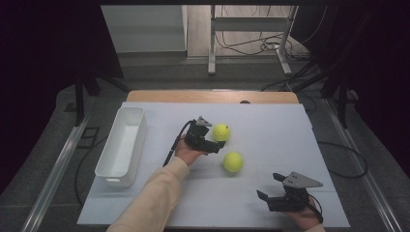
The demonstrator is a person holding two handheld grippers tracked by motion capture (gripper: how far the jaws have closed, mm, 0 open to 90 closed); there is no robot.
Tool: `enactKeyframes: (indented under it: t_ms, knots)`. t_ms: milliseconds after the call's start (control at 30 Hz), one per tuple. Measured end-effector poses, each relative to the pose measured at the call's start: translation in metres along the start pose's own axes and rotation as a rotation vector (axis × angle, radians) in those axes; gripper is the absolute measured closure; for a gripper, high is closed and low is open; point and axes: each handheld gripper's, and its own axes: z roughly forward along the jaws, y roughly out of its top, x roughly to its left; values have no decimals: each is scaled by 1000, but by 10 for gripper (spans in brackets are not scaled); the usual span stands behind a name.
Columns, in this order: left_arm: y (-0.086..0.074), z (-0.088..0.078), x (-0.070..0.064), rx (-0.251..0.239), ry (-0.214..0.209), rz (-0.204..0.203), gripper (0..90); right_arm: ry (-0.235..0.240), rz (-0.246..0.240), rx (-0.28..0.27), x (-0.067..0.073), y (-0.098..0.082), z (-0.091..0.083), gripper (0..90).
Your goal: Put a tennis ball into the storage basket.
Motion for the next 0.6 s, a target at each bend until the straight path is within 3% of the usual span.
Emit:
enactKeyframes:
  t_ms: [400, 533, 600]
  knots:
    - [2, 16, 7, 22, 12, 3, 80, -1, -1, -1, -1, 0, 0, 107]
    - [5, 24, 6, 52, 55, 57, 80, 0, -3, -1, -1, 0, 0, 107]
    - [7, 27, 6, 54, 51, 53, 80, 0, -3, 1, -1, 0, 0, 107]
